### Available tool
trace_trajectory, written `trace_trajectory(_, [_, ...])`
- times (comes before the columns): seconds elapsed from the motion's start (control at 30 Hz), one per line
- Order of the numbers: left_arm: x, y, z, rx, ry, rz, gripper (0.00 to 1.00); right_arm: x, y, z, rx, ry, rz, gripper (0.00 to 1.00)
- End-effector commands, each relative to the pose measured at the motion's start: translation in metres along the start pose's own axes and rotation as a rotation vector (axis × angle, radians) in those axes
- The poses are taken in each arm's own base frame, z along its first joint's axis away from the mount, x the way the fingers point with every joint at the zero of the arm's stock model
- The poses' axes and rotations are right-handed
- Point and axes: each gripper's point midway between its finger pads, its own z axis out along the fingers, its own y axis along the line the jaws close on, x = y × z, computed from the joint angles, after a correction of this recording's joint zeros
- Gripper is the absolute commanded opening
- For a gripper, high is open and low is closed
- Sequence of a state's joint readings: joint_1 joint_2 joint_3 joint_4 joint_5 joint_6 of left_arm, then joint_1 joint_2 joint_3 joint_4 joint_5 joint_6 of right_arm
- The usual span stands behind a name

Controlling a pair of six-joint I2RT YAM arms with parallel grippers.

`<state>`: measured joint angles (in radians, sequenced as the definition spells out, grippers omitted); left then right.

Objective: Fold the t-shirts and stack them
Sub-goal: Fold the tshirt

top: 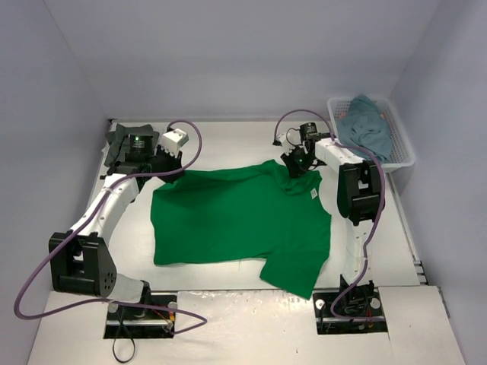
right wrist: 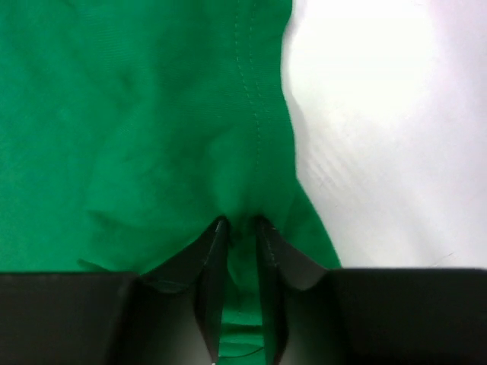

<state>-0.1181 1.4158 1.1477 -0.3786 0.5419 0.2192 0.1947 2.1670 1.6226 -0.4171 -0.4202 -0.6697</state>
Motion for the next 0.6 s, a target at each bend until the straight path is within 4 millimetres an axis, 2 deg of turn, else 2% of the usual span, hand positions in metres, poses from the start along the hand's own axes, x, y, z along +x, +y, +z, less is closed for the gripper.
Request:
trace_trajectory(0.0, [-0.013, 0.0, -0.003, -0.008, -0.039, 0.02, 0.0, -0.008, -0.009, 0.0, 0.002, -0.022, 0.002, 0.1])
trace_trajectory(0.07, [-0.014, 0.001, -0.002, -0.01, -0.04, 0.022, 0.0, -0.008, -0.011, -0.002, 0.015, -0.017, -0.001, 0.0])
trace_trajectory(0.27, [-0.014, 0.001, 0.002, 0.002, -0.037, 0.009, 0.0, -0.011, -0.022, -0.011, 0.067, -0.014, -0.004, 0.0])
trace_trajectory(0.4, [-0.011, 0.001, 0.001, -0.004, -0.036, 0.015, 0.0, -0.02, -0.031, -0.023, 0.116, -0.027, -0.022, 0.0])
trace_trajectory(0.57, [-0.009, 0.001, 0.001, -0.009, -0.037, 0.016, 0.0, -0.042, -0.055, -0.041, 0.212, -0.052, -0.056, 0.0])
